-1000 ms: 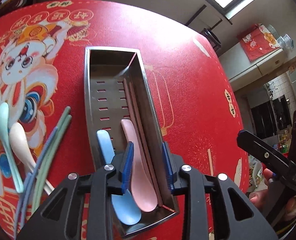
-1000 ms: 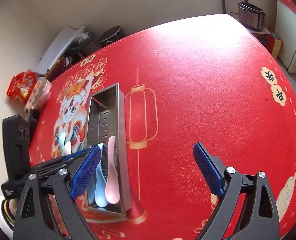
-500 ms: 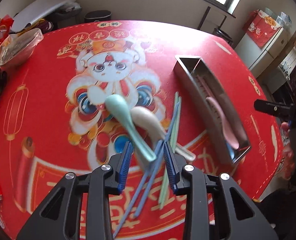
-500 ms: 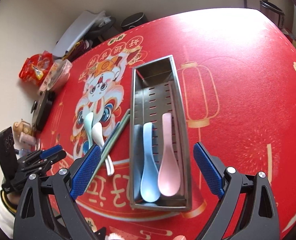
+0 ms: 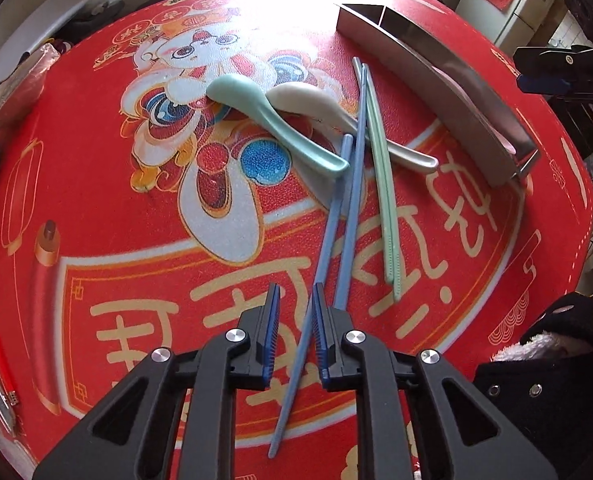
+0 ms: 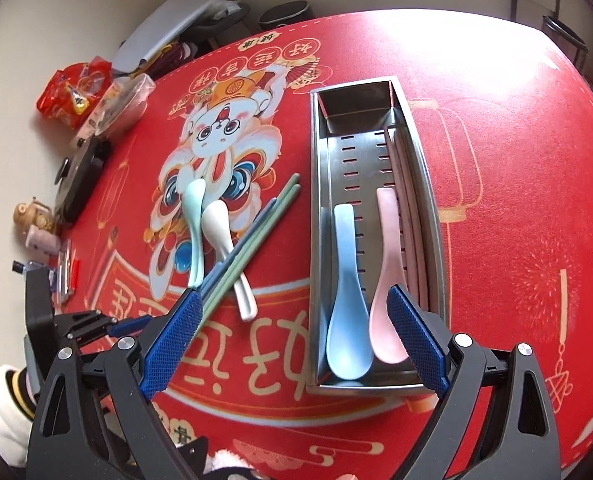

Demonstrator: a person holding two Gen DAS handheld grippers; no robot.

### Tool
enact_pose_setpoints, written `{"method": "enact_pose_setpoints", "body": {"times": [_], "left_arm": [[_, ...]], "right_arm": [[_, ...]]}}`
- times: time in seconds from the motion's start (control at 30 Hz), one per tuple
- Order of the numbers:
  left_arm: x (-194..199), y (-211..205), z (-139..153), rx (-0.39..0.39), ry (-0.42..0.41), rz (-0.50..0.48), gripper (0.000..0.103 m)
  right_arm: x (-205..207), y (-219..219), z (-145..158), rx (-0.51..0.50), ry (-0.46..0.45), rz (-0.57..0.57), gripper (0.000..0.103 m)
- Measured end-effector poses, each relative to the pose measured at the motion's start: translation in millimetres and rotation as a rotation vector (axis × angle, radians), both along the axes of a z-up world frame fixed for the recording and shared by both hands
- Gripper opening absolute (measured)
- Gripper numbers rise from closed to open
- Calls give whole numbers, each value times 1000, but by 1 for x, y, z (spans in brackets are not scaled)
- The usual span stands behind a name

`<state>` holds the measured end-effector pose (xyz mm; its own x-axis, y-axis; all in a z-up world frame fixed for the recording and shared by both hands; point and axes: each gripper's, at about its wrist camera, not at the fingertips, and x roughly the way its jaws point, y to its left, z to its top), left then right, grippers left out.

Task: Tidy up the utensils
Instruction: 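Grasp a blue chopstick from the pile with the left tool and lift it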

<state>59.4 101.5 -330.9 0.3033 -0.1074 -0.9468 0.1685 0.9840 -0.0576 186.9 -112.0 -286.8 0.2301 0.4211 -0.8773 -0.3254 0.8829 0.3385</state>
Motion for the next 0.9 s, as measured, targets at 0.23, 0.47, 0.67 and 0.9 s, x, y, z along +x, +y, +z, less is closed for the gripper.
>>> {"method": "enact_pose_setpoints", "body": {"times": [0.23,0.47,0.67,0.9], "left_arm": [[-2,-10,-1,17,4,-70,15],[-8,-16,-5,92,0,-137,15],[-10,-14,-5,99,-25,-142,18],[-10,-23,-5,127,-71,-139,13]], "right_arm": [[-2,-4,2,8,0,-33,90],[-3,-8,1,24,17,-51,90],[-3,-11,-2,36,35,-56,90],[-2,-6,-5,40,51,-50,90]]}}
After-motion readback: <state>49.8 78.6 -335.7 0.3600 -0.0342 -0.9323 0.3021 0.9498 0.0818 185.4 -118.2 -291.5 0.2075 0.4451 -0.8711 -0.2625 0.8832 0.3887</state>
